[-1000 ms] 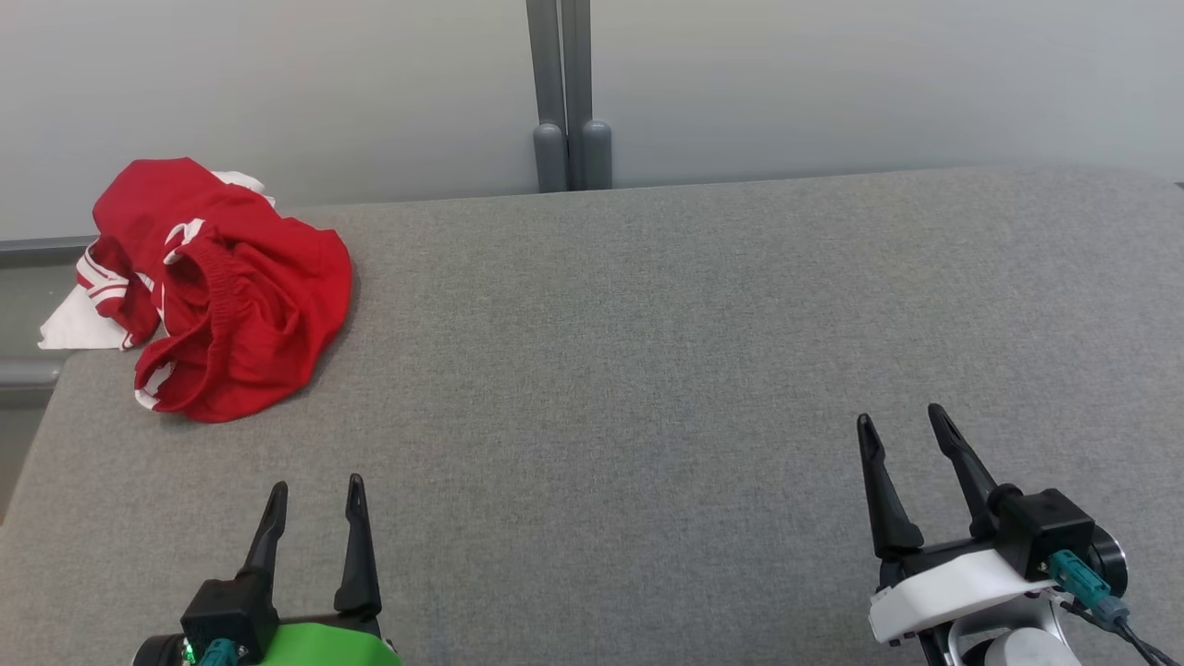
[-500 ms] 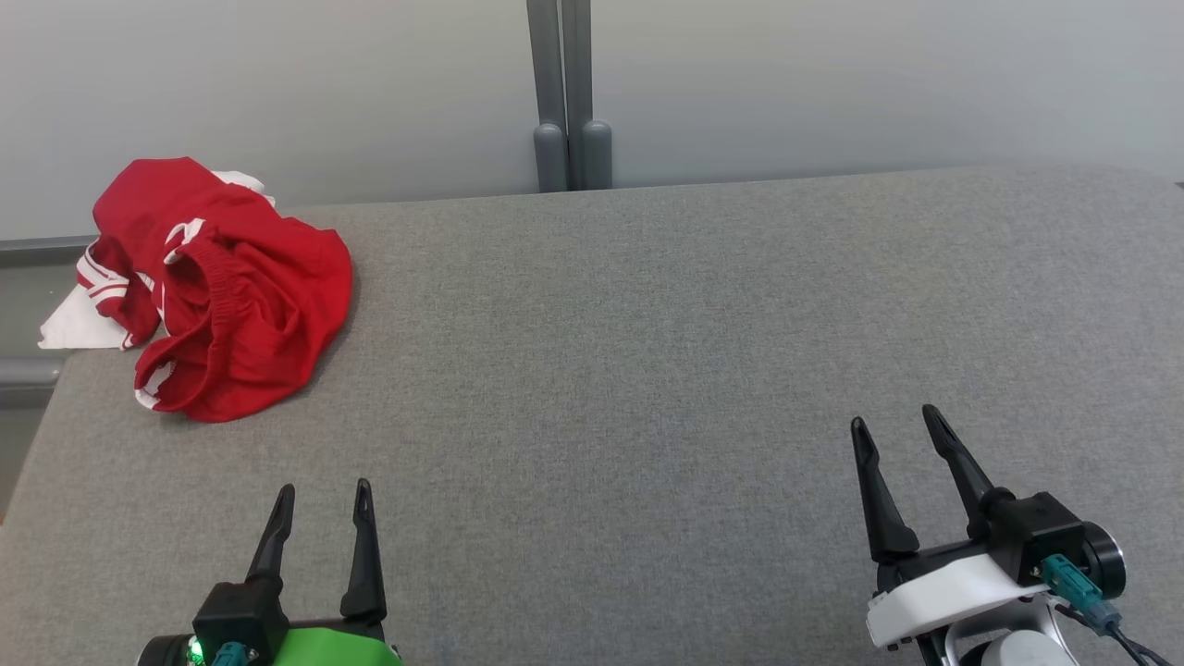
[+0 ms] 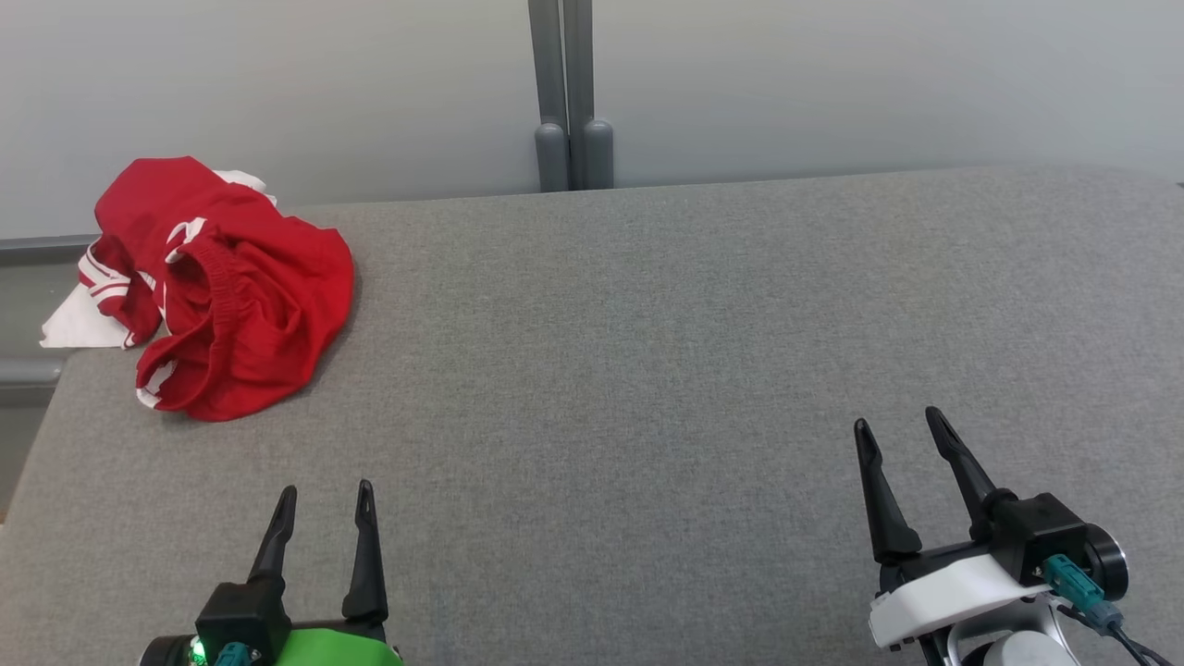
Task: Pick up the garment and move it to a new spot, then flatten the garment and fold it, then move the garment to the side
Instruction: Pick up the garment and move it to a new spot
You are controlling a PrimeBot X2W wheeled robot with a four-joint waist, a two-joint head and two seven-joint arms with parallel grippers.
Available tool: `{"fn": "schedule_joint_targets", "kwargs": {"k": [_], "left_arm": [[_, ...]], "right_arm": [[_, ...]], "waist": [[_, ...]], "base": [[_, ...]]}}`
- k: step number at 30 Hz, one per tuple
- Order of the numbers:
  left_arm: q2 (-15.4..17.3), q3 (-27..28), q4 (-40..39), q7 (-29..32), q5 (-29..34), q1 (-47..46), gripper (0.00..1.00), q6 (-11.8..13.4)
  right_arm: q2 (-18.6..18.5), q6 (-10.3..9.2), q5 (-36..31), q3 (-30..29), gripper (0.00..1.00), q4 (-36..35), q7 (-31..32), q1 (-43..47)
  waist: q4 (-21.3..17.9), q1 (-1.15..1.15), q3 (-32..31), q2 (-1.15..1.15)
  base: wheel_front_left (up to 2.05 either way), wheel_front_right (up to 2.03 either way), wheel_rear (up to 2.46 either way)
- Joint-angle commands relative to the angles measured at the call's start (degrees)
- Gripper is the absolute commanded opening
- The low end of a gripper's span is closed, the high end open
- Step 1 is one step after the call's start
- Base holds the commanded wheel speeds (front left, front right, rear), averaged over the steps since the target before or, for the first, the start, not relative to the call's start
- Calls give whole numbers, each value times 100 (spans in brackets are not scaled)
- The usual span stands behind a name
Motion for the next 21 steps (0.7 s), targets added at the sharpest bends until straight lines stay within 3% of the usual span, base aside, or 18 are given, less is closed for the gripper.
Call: {"fn": "schedule_joint_targets", "kwargs": {"k": [1,6,10,21], "left_arm": [[38,-8,11,-4,41,4,100,8],[38,-46,-8,-5,54,-36,100,16],[37,-62,-33,-4,100,-77,100,33],[35,22,-71,-4,158,-27,100,15]], "right_arm": [[-22,3,9,-26,100,16,-20,39],[-18,3,44,-129,100,-8,-20,108],[-18,3,81,-136,100,-52,-20,120],[-18,3,169,-103,100,-100,-20,80]], "waist": [[11,0,-3,0],[203,0,0,0],[599,0,20,0],[2246,0,55,0]], "base": [[0,0,0],[0,0,0],[0,0,0],[0,0,0]]}}
